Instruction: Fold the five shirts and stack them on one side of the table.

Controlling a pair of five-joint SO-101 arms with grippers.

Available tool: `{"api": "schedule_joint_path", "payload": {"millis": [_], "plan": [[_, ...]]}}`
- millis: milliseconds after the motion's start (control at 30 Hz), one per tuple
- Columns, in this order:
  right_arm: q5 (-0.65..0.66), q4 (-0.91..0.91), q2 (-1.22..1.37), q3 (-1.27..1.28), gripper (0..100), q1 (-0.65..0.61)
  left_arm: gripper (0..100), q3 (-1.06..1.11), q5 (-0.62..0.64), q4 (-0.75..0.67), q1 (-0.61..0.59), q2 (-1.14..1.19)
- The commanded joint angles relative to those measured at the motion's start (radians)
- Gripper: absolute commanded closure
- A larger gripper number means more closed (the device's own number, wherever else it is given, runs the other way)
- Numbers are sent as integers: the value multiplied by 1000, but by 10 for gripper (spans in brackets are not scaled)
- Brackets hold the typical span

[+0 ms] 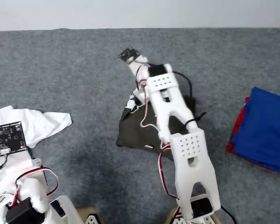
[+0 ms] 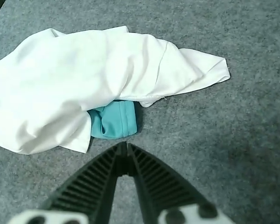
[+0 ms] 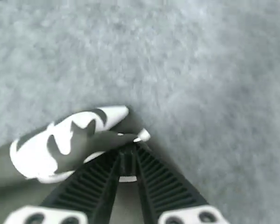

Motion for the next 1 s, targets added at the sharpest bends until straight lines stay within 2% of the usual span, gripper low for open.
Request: {"api": "schedule_joint_path", "payload": {"millis": [0, 167, 400, 700, 967], "plan": [[48, -38, 8, -97, 989, -93, 994, 1, -8, -28, -2, -3], [55, 13, 13, -207, 989, -145, 994, 1, -8, -28, -2, -3], [57, 179, 18, -353, 989, -96, 994, 2, -8, -28, -2, -3], [51, 509, 21, -528, 989, 65, 994, 2, -9, -28, -2, -3], [55, 506, 58, -522, 989, 260, 994, 2, -11, -28, 0, -3]]}}
